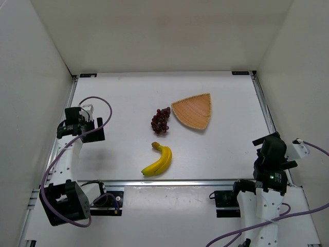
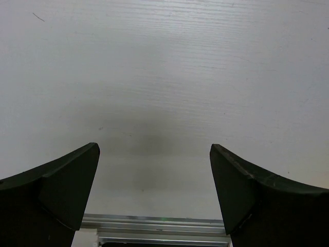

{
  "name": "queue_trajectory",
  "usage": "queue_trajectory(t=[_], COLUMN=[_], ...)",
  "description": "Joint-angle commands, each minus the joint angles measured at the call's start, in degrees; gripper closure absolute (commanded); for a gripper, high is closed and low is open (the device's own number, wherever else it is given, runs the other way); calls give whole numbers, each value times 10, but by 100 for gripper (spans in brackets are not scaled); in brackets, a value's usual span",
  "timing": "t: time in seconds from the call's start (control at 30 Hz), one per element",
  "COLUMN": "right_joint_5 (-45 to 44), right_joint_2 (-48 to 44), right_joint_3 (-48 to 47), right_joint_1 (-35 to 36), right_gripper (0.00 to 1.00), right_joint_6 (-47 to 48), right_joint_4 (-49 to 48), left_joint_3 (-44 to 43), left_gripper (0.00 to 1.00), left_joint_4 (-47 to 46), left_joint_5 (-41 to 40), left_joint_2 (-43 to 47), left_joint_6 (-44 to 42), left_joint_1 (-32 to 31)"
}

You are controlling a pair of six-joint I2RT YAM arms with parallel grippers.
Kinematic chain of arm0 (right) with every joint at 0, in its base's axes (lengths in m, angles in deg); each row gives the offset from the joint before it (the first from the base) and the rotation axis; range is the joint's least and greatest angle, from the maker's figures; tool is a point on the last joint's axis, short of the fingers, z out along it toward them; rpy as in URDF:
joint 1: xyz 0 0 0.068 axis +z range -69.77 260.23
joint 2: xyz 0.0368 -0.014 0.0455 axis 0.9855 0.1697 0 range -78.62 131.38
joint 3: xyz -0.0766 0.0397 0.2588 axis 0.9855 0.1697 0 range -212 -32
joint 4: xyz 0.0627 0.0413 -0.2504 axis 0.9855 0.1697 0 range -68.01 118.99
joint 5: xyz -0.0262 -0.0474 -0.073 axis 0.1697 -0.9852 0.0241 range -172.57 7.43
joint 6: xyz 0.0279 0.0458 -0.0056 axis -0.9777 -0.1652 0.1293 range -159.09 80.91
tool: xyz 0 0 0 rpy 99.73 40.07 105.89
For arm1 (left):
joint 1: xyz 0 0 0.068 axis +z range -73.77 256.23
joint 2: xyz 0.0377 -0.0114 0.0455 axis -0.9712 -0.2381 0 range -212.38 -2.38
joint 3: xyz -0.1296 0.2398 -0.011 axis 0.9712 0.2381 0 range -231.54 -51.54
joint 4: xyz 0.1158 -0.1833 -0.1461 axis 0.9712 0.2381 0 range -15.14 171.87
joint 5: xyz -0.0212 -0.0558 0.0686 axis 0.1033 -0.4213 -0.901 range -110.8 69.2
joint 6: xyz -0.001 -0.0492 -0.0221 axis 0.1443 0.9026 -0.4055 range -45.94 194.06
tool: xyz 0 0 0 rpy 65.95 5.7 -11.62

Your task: Place and organize the fake fruits in the fruit bowl

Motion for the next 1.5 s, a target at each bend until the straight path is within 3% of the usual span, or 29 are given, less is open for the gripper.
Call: queue_trajectory(t=[0.0,0.13,0.27,0.33,0.47,0.6,0.77,0.83,0.97,1.13,1.2,1.23,1.33,1.37,1.47], right_joint_5=[-15,-9,24,58,110,116,116,110,105,105,105,105,105,105,105], right_joint_2=[-4,7,41,59,84,84,56,50,50,55,63,69,83,88,94], right_joint_3=[0,5,0,0,-5,-5,-5,-5,-5,-5,-5,-5,-5,-5,-5], right_joint_1=[2,2,2,2,2,2,2,2,2,2,2,2,2,2,2], right_gripper=[0,0,0,0,0,0,0,0,0,0,0,0,0,0,0], right_joint_6=[0,12,30,38,38,38,44,50,55,55,55,55,55,55,55], right_joint_4=[0,-5,-11,-24,-39,-33,-22,-17,-11,-11,-17,-23,-29,-29,-40], left_joint_3=[4,-22,-115,-206,-369,-525,-657,-705,-720,-697,-697,-691,-691,-691,-697], left_gripper=[0,0,0,0,0,0,0,0,0,0,5,19,43,55,62], left_joint_4=[-4,23,45,93,150,179,213,219,208,208,208,208,208,202,171], left_joint_5=[21,62,-56,-124,-102,-3,47,31,-39,-41,-23,-10,-10,-22,-83], left_joint_2=[16,5,-57,-115,-291,-427,-610,-648,-698,-717,-717,-717,-696,-687,-640], left_joint_6=[-4,-48,-95,-121,-127,-120,-73,-47,-26,-33,-40,-40,-40,-46,-60], left_joint_1=[4,-24,-169,-266,-380,-426,-439,-439,-439,-439,-439,-439,-439,-439,-451])
